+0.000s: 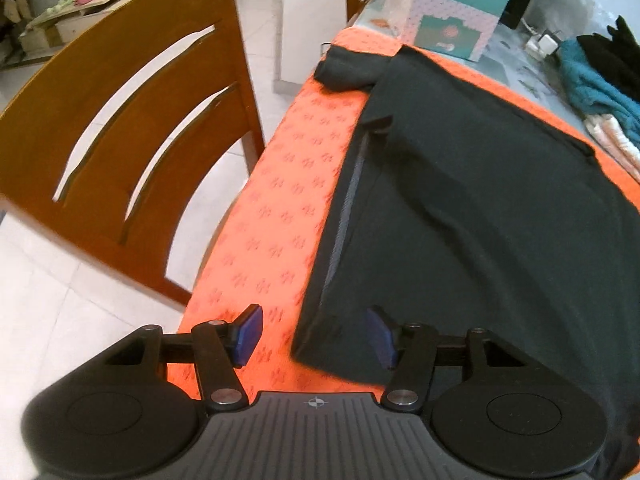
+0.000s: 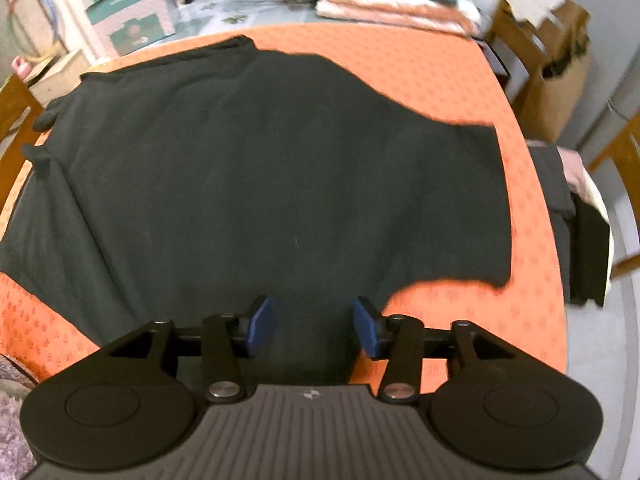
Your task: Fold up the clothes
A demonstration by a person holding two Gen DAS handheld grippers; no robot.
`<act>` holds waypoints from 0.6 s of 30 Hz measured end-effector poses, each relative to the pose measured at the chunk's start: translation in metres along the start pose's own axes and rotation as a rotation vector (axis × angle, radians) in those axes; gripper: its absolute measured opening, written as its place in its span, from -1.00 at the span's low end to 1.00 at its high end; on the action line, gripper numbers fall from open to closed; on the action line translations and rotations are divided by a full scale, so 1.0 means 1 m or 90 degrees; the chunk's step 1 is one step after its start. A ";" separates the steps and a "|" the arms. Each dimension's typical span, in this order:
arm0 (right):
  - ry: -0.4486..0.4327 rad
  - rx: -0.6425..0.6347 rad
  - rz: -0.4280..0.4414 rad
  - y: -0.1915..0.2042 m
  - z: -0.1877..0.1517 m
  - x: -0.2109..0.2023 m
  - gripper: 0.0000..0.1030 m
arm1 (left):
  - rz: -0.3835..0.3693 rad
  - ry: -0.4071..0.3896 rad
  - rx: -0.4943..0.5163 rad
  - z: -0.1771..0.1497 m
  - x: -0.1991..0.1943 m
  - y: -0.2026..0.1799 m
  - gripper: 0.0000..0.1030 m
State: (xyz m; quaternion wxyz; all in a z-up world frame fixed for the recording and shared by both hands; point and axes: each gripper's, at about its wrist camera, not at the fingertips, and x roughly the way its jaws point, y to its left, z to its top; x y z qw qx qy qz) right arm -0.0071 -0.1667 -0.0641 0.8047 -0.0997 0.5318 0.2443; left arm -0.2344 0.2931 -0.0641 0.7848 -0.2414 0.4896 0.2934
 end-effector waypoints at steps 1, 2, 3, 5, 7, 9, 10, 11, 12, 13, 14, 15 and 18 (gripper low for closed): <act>0.000 0.009 -0.004 -0.001 -0.005 0.000 0.11 | -0.002 0.000 -0.004 -0.003 0.000 0.000 0.16; 0.002 0.021 -0.005 -0.002 -0.011 0.001 0.12 | -0.003 -0.001 -0.006 -0.005 -0.001 0.000 0.16; 0.003 0.033 -0.005 -0.003 -0.017 0.001 0.12 | -0.003 -0.003 -0.005 -0.008 -0.001 -0.001 0.16; 0.010 0.057 -0.008 -0.005 -0.027 0.003 0.13 | -0.002 -0.007 0.003 -0.010 0.000 -0.004 0.15; 0.016 0.073 -0.011 -0.006 -0.037 0.004 0.15 | -0.003 -0.012 0.009 -0.012 0.001 -0.008 0.14; 0.021 0.080 -0.012 -0.006 -0.042 0.006 0.19 | -0.009 -0.013 0.008 -0.013 0.002 -0.010 0.10; 0.024 0.081 -0.011 -0.006 -0.045 0.007 0.19 | -0.011 -0.013 0.007 -0.012 0.002 -0.012 0.07; 0.027 0.083 -0.011 -0.005 -0.047 0.008 0.19 | -0.013 -0.013 0.007 -0.012 0.002 -0.013 0.05; 0.029 0.086 -0.008 -0.005 -0.049 0.008 0.19 | -0.012 -0.013 0.010 -0.011 0.003 -0.015 0.02; 0.030 0.090 -0.003 -0.005 -0.050 0.009 0.19 | -0.010 -0.013 0.014 -0.011 0.004 -0.016 -0.01; 0.032 0.093 0.001 -0.004 -0.052 0.010 0.19 | -0.009 -0.013 0.017 -0.011 0.005 -0.017 -0.02; 0.032 0.098 0.004 -0.003 -0.053 0.010 0.19 | -0.010 -0.012 0.018 -0.011 0.006 -0.018 -0.06; 0.035 0.104 0.021 0.002 -0.057 0.012 0.19 | -0.015 -0.008 0.015 -0.012 0.009 -0.018 -0.08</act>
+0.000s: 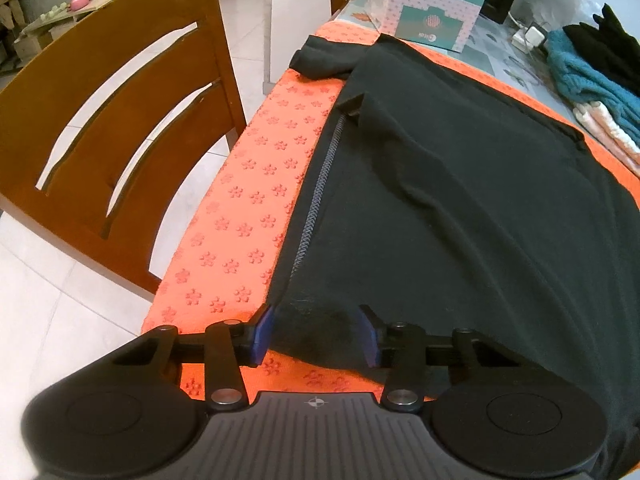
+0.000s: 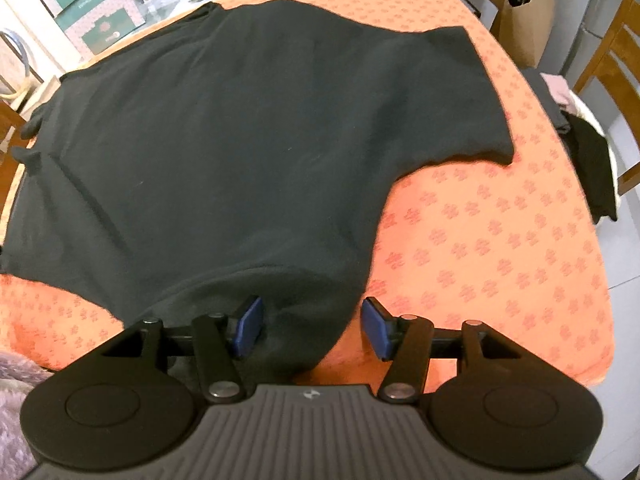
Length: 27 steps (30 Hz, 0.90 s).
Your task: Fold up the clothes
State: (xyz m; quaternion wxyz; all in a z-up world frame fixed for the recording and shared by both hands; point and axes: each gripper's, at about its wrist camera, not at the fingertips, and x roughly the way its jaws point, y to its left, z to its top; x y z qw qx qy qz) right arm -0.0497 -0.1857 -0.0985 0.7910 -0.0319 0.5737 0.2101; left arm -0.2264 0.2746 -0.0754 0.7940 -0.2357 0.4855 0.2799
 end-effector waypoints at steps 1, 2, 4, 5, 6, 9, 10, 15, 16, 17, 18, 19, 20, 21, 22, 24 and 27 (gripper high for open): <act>0.002 -0.003 0.003 0.003 -0.002 0.001 0.19 | -0.001 0.002 -0.004 -0.001 0.001 0.001 -0.08; 0.003 -0.006 0.006 0.005 -0.003 0.002 0.19 | -0.003 0.005 -0.007 -0.002 0.003 0.001 -0.08; 0.007 -0.012 0.009 0.009 -0.007 0.003 0.19 | -0.004 0.012 -0.015 -0.004 0.006 0.003 -0.15; 0.008 -0.014 0.009 0.011 -0.009 0.005 0.17 | -0.004 0.015 -0.018 -0.005 0.007 0.003 -0.21; 0.010 -0.016 0.009 0.012 -0.011 0.006 0.14 | -0.002 0.017 -0.017 -0.006 0.008 0.002 -0.38; 0.003 -0.024 0.002 0.015 -0.014 0.007 -0.06 | 0.010 0.018 -0.008 -0.008 0.011 0.000 -0.91; 0.001 -0.028 -0.004 0.015 -0.014 0.006 -0.27 | 0.020 0.011 -0.003 -0.009 0.011 -0.001 -0.95; -0.013 -0.023 -0.002 0.012 -0.014 0.001 -0.87 | 0.022 -0.006 -0.018 -0.007 0.001 0.004 -0.95; -0.017 -0.023 -0.003 0.011 -0.015 0.000 -0.88 | 0.020 -0.009 -0.025 -0.007 -0.002 0.006 -0.95; -0.021 -0.024 -0.003 0.011 -0.016 -0.002 -0.88 | 0.018 -0.012 -0.033 -0.006 -0.005 0.008 -0.95; -0.025 -0.024 -0.004 0.010 -0.017 -0.003 -0.88 | 0.017 -0.015 -0.040 -0.006 -0.008 0.010 -0.95; -0.026 -0.021 -0.004 0.009 -0.018 -0.005 -0.89 | 0.015 -0.016 -0.043 -0.005 -0.010 0.012 -0.95; -0.027 -0.018 -0.003 0.008 -0.018 -0.006 -0.89 | 0.012 -0.017 -0.045 -0.005 -0.011 0.013 -0.95; -0.026 -0.014 -0.001 0.007 -0.018 -0.007 -0.89 | 0.010 -0.018 -0.047 -0.005 -0.013 0.015 -0.95; -0.026 -0.010 0.001 0.006 -0.019 -0.008 -0.89 | 0.004 -0.017 -0.048 -0.005 -0.012 0.016 -0.92; -0.024 -0.003 0.005 0.005 -0.018 -0.009 -0.88 | -0.011 -0.019 -0.061 -0.006 -0.012 0.019 -0.83; -0.022 -0.007 0.006 0.006 -0.018 -0.009 -0.79 | -0.028 -0.032 -0.071 -0.006 -0.011 0.024 -0.38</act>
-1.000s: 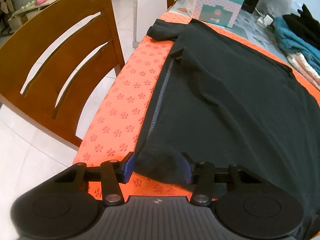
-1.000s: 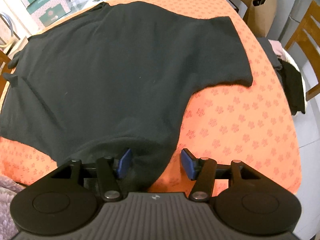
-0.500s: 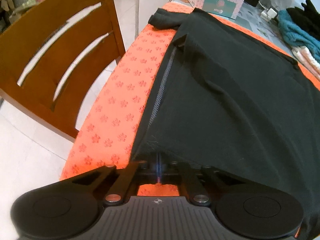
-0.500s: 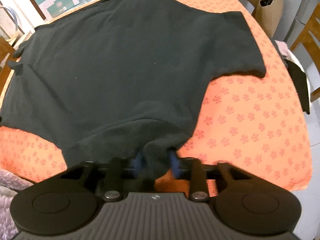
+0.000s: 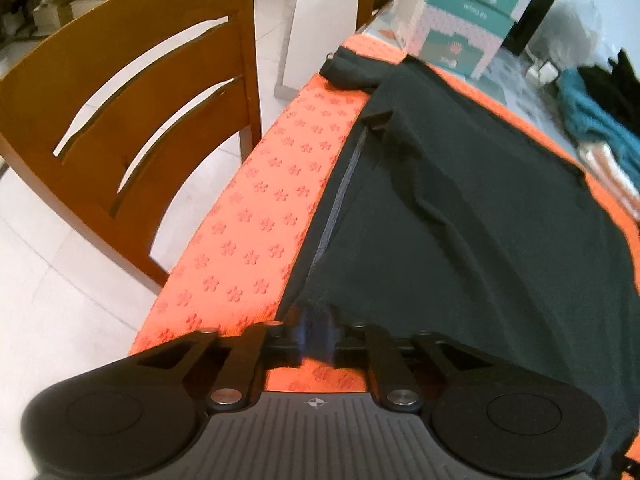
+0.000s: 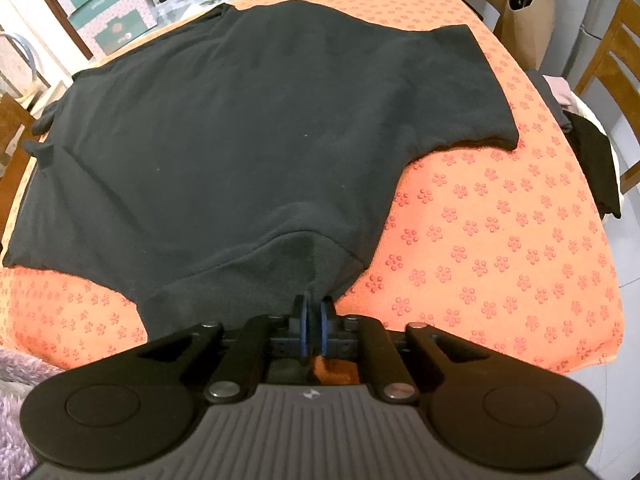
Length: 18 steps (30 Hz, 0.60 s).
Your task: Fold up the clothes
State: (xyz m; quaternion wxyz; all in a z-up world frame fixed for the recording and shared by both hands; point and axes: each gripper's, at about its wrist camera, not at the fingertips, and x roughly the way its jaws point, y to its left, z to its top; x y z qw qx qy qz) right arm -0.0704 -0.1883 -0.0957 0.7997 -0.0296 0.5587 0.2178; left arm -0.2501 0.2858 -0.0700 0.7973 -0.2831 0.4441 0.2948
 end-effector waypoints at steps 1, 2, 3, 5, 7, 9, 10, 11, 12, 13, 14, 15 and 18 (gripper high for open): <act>0.001 -0.001 0.000 0.000 0.000 0.000 -0.79 | -0.002 -0.003 0.004 0.001 0.001 0.000 -0.27; 0.001 -0.003 0.001 0.001 0.000 0.000 -0.77 | -0.004 -0.005 0.012 0.002 0.003 0.000 -0.27; 0.002 -0.004 0.001 0.001 0.000 0.000 -0.77 | -0.003 -0.004 0.019 0.004 0.006 -0.001 -0.27; 0.003 -0.006 0.000 0.001 0.000 0.000 -0.74 | 0.000 0.003 0.034 0.007 0.014 -0.002 -0.27; 0.004 -0.008 -0.002 0.002 0.000 -0.001 -0.73 | 0.001 0.012 0.047 0.009 0.022 -0.004 -0.28; 0.003 -0.011 -0.007 0.002 0.001 -0.002 -0.68 | 0.001 0.020 0.059 0.010 0.030 -0.006 -0.28; 0.002 -0.014 -0.010 0.002 0.001 -0.002 -0.59 | 0.005 0.016 0.066 0.010 0.032 -0.008 -0.28; -0.001 -0.018 -0.014 0.003 0.002 -0.003 -0.45 | 0.010 0.011 0.073 0.010 0.034 -0.010 -0.28; -0.003 -0.024 -0.016 0.004 0.002 -0.004 -0.39 | 0.016 0.008 0.081 0.011 0.035 -0.012 -0.30; -0.005 -0.031 -0.019 0.006 0.002 -0.004 -0.35 | 0.020 0.002 0.086 0.011 0.035 -0.014 -0.46; -0.007 -0.037 -0.022 0.008 0.003 -0.005 -0.35 | 0.023 -0.003 0.090 0.011 0.036 -0.015 -0.56; -0.008 -0.042 -0.021 0.009 0.004 -0.004 -0.35 | 0.022 -0.007 0.095 0.011 0.036 -0.016 -0.62; -0.005 -0.061 -0.020 0.015 0.007 0.000 -0.35 | 0.028 -0.031 0.115 0.007 0.030 -0.019 -0.81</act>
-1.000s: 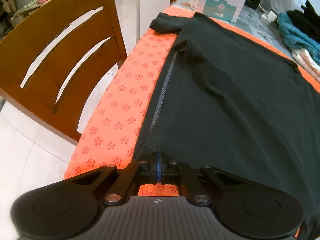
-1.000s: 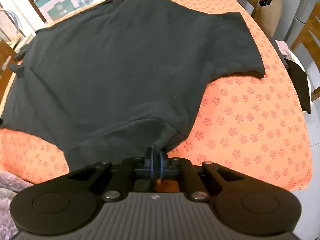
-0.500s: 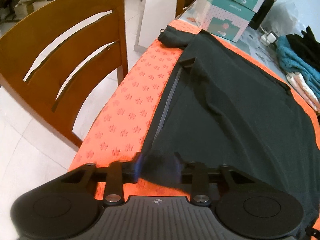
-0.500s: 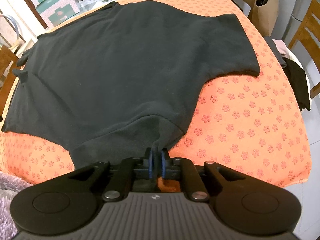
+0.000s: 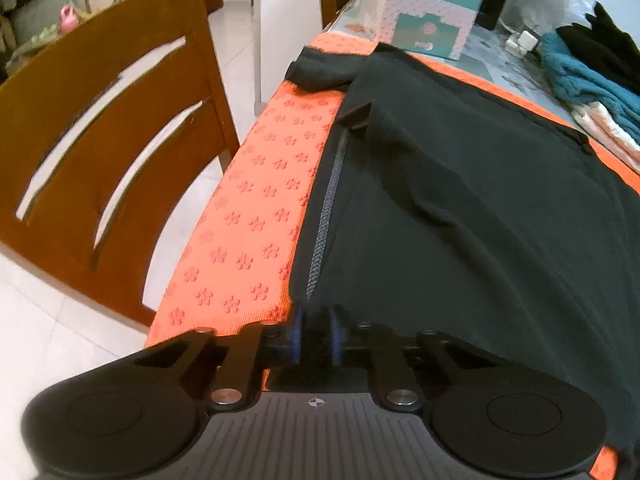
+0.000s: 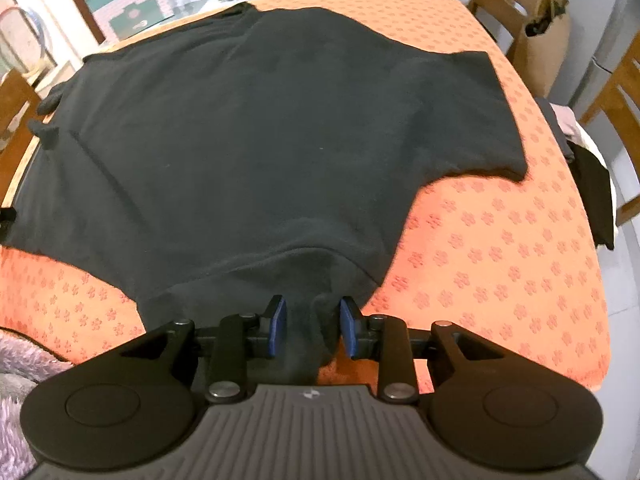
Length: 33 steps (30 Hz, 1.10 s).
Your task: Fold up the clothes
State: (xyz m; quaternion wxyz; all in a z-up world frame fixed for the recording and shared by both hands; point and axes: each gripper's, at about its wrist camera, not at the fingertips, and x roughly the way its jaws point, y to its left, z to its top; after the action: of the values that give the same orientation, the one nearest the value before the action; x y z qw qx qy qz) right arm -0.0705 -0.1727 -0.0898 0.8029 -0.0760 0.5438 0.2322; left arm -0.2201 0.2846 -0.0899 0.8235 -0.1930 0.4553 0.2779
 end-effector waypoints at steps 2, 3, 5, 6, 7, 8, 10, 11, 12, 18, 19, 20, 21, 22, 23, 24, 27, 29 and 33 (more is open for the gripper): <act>0.000 -0.021 0.001 0.006 0.001 0.002 -0.35 | 0.000 -0.016 -0.014 -0.002 -0.009 0.002 -0.82; 0.002 -0.029 0.000 0.008 0.002 0.002 -0.35 | 0.000 -0.024 -0.022 -0.004 -0.013 0.004 -0.82; 0.003 -0.042 -0.001 0.012 0.002 0.003 -0.55 | -0.006 -0.033 -0.039 -0.005 -0.023 0.008 -0.83; 0.003 -0.048 -0.002 0.014 0.002 0.003 -0.64 | -0.010 -0.036 -0.044 -0.007 -0.028 0.010 -0.83; 0.003 -0.053 -0.003 0.016 0.002 0.003 -0.79 | -0.014 -0.039 -0.047 -0.008 -0.034 0.012 -0.84; 0.001 -0.053 -0.002 0.015 0.002 0.003 -0.83 | -0.018 -0.041 -0.048 -0.009 -0.038 0.013 -0.84; -0.005 -0.053 0.001 0.015 0.003 0.003 -0.86 | -0.024 -0.046 -0.054 -0.010 -0.047 0.016 -0.87; -0.008 -0.054 0.001 0.016 0.003 0.002 -0.87 | -0.026 -0.049 -0.059 -0.010 -0.052 0.018 -0.87; -0.012 -0.054 0.001 0.016 0.003 0.001 -0.87 | -0.028 -0.051 -0.064 -0.010 -0.056 0.020 -0.87; -0.017 -0.044 0.009 0.010 0.000 -0.018 -0.89 | -0.029 -0.048 -0.080 -0.016 -0.069 0.035 -0.88; -0.016 -0.042 0.012 0.008 0.000 -0.023 -0.89 | -0.025 -0.042 -0.081 -0.018 -0.069 0.036 -0.88; -0.013 -0.040 0.015 0.005 0.000 -0.026 -0.89 | -0.023 -0.036 -0.084 -0.021 -0.069 0.037 -0.88; -0.010 -0.039 0.017 0.004 0.000 -0.029 -0.89 | -0.022 -0.030 -0.087 -0.024 -0.070 0.038 -0.88; -0.007 -0.041 0.018 0.003 -0.001 -0.030 -0.89 | -0.020 -0.025 -0.091 -0.027 -0.071 0.040 -0.88; -0.002 -0.045 0.017 0.004 -0.001 -0.030 -0.89 | -0.018 -0.020 -0.095 -0.031 -0.072 0.040 -0.88; 0.004 -0.049 0.017 0.004 -0.002 -0.029 -0.89 | -0.018 -0.016 -0.098 -0.034 -0.073 0.041 -0.88; 0.022 -0.054 0.017 0.004 -0.004 -0.026 -0.89 | -0.017 -0.006 -0.109 -0.043 -0.076 0.042 -0.87; 0.040 -0.049 0.017 0.002 -0.003 -0.021 -0.88 | -0.015 0.006 -0.120 -0.045 -0.075 0.045 -0.86; 0.061 -0.047 0.027 0.000 0.006 -0.018 -0.85 | -0.036 0.009 -0.151 -0.045 -0.075 0.053 -0.46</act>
State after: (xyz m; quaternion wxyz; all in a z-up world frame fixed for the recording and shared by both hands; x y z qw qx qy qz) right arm -0.0703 -0.1759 -0.0708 0.7674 -0.1050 0.5744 0.2648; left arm -0.3151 0.2785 -0.0526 0.7992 -0.3039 0.4196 0.3047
